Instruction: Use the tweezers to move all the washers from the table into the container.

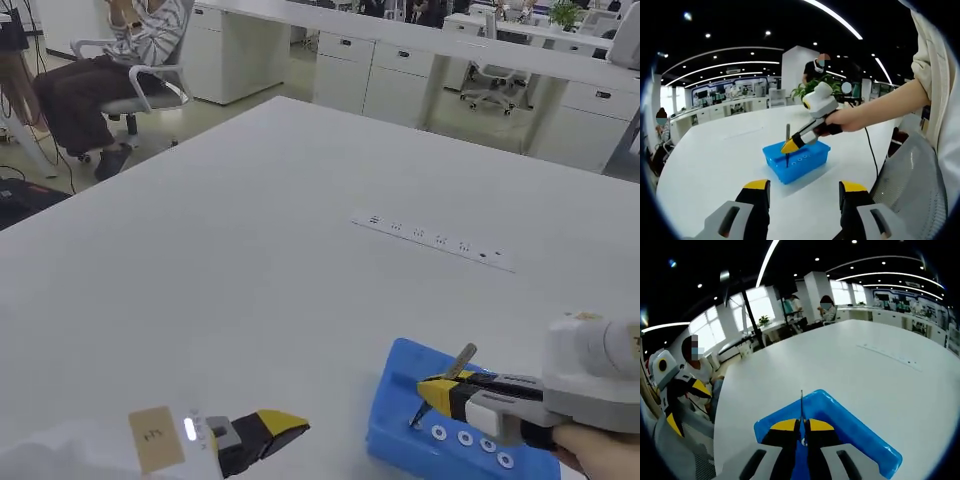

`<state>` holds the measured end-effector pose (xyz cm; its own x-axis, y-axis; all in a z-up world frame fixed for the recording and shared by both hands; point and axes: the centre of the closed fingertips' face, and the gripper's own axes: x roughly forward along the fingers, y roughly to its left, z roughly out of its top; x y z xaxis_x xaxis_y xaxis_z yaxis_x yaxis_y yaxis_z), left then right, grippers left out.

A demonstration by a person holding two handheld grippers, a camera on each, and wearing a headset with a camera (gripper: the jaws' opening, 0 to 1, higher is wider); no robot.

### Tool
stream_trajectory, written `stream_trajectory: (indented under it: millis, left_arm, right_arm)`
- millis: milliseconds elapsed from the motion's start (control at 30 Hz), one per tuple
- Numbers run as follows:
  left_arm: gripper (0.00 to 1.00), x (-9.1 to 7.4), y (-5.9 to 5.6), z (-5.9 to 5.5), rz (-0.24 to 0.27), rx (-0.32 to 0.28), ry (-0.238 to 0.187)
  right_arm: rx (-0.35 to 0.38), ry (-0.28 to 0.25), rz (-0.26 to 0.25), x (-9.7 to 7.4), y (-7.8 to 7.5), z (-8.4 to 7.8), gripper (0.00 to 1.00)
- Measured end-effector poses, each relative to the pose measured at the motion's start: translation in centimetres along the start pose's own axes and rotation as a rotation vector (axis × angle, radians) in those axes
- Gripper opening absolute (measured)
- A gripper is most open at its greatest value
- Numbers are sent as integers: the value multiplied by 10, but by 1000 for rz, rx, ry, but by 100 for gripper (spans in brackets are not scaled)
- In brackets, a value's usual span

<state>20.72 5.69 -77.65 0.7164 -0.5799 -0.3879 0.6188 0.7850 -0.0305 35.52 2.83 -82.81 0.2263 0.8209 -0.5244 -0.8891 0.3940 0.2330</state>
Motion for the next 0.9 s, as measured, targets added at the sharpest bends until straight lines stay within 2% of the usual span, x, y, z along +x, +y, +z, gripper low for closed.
stream_trajectory:
  millis: [33,67,100,233,500,600,700,900]
  left_arm:
    - [55,0,0,1,-2,-5,-6]
    - [57,-1,-2,7,-13,-25,-42]
    - [59,-1,-2,10,-15,-39,-54]
    - [60,-2,0,11,-10,-52,-62]
    - [60,-2,1,12,-9,-56,-64]
    - [60,-2,0,10,-16,-64,-56]
    - [60,-4,-1,12,-23,-78,-67]
    - [59,-6,-3,16,-39,-121,-82]
  right_arm:
    - [-4,1,-2,0,0,0,3]
    - [-10,3,-4,1,-1,0,3]
    - [-10,4,-4,1,-1,0,3]
    - [-8,6,-8,2,-4,0,3]
    - [-36,3,-5,1,1,3,4]
    - [-50,-25,0,-6,6,10,4]
    - [-73,-31,3,-14,11,13,4]
    - [-168,-39,18,-36,30,20,4]
